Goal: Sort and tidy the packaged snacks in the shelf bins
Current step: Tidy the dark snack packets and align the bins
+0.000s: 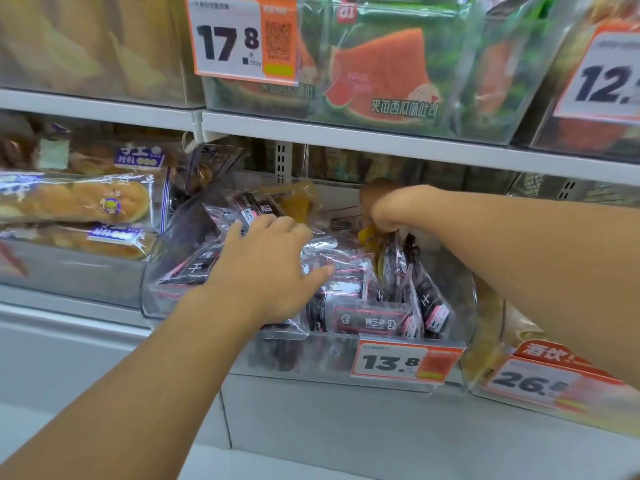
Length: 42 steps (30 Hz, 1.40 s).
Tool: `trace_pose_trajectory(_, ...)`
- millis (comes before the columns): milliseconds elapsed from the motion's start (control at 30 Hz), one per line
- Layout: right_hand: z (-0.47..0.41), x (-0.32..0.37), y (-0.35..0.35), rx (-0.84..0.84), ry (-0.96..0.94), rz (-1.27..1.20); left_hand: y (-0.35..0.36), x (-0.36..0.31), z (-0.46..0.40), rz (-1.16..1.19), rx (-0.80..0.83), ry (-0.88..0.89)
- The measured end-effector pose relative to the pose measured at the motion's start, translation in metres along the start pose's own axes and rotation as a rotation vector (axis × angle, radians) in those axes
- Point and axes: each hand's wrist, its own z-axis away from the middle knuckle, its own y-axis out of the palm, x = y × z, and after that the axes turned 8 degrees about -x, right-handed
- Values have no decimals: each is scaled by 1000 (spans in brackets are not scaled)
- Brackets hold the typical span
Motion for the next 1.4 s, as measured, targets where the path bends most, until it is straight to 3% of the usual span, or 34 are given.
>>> trace_pose_trajectory(233, 51, -2, -3, -369, -61, -87, 3, 1, -1, 15, 1, 1)
trace_pose_trajectory(300, 71, 2, -7, -472, -87, 21, 3, 1, -3, 18, 2, -3)
trace_pose_trajectory(400, 100, 3, -8, -507, -119, 69, 2, -2, -5, 18, 18, -17)
trace_pose_trajectory(500, 116, -9, 5, -581, -81, -51, 1, -5, -5, 29, 27, -20)
trace_pose_trajectory(733, 125, -37, 19, -1186, 76, -363, 3, -15, -13, 104, -49, 5)
trace_pose_trajectory(800, 128, -36, 15, -1274, 108, -603, 6, -18, -16, 299, -147, 33)
trace_pose_trajectory(933, 134, -18, 10, -1133, -2, -1435, 0, -31, -20, 1056, -350, 59)
trace_pose_trajectory(1067, 125, -13, 6, -803, -81, -1891, -17, -35, -13, 1383, -450, -116)
trace_pose_trajectory(1167, 111, -11, 12, -533, -86, -1969, -18, -29, -4, 1215, -486, -85)
trace_pose_trajectory(1300, 90, 1, 9, -459, -150, -1991, -23, -25, 5, 1016, -607, 10)
trace_pose_trajectory(1400, 70, 18, 2, -404, -139, -2022, -29, -15, 7, 845, -751, -31)
